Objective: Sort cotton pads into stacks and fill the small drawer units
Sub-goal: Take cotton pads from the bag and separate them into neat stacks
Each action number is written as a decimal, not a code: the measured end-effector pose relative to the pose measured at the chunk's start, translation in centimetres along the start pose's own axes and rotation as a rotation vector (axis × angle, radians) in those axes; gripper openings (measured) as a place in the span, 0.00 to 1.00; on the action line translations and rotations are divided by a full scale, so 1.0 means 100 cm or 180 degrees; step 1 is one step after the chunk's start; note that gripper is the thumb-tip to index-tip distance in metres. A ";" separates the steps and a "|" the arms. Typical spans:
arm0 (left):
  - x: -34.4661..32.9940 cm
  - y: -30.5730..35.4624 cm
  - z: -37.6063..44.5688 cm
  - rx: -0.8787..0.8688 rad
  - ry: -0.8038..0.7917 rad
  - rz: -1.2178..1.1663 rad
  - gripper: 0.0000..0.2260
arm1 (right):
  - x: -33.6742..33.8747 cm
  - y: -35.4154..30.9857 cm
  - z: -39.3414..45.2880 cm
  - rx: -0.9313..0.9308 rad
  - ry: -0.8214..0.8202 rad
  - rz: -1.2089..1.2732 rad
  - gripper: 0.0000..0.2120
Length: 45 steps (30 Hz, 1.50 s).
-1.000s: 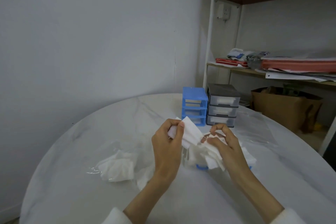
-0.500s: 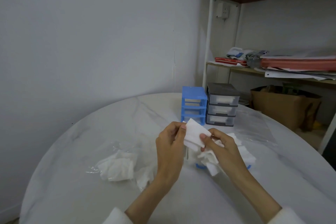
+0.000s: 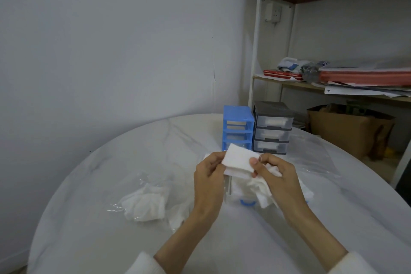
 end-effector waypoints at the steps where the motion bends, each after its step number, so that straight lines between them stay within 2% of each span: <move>1: -0.001 0.000 0.001 0.0073 -0.0014 -0.0061 0.13 | 0.000 0.001 0.000 0.0024 -0.0024 -0.0069 0.12; 8: -0.003 0.007 0.001 0.0454 -0.0106 -0.0577 0.13 | 0.005 0.003 0.003 0.0004 -0.0295 -0.0417 0.12; 13: -0.002 0.004 -0.001 0.0239 -0.0195 -0.0327 0.05 | 0.005 0.003 0.002 0.0060 -0.0273 -0.0708 0.12; 20: 0.001 -0.001 0.004 0.0136 -0.0111 -0.0152 0.05 | 0.003 0.003 0.001 0.0004 -0.0248 -0.0719 0.09; 24: 0.002 0.000 0.005 0.0049 -0.0066 -0.0206 0.04 | 0.003 -0.001 0.001 -0.0239 -0.0171 -0.0559 0.07; 30: 0.002 -0.001 0.006 -0.0021 -0.0037 -0.0216 0.04 | -0.003 -0.002 -0.004 -0.0317 -0.0667 -0.0472 0.07; 35: 0.003 0.001 0.005 -0.0150 0.0121 -0.0197 0.03 | -0.004 -0.001 -0.004 -0.0249 -0.0746 -0.0435 0.13; 39: 0.003 0.000 0.001 -0.0292 0.0054 -0.0096 0.04 | -0.006 0.002 -0.005 -0.0280 -0.0754 -0.0498 0.13; 41: 0.003 -0.002 0.001 -0.0308 0.0043 0.0076 0.09 | -0.008 0.004 -0.005 -0.0304 -0.0733 -0.0513 0.13; 45: 0.001 0.001 0.002 -0.0058 -0.0306 0.0039 0.15 | -0.006 0.004 -0.004 -0.0310 -0.0666 -0.0439 0.13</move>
Point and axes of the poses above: each hand's wrist, its own z-axis towards the middle knuckle, its own x-axis out of the back of the hand, y = z × x, the point moved 1 cm from there along z, towards the middle knuckle, and after that the axes turned 10 degrees about x, right-handed, at the moved point
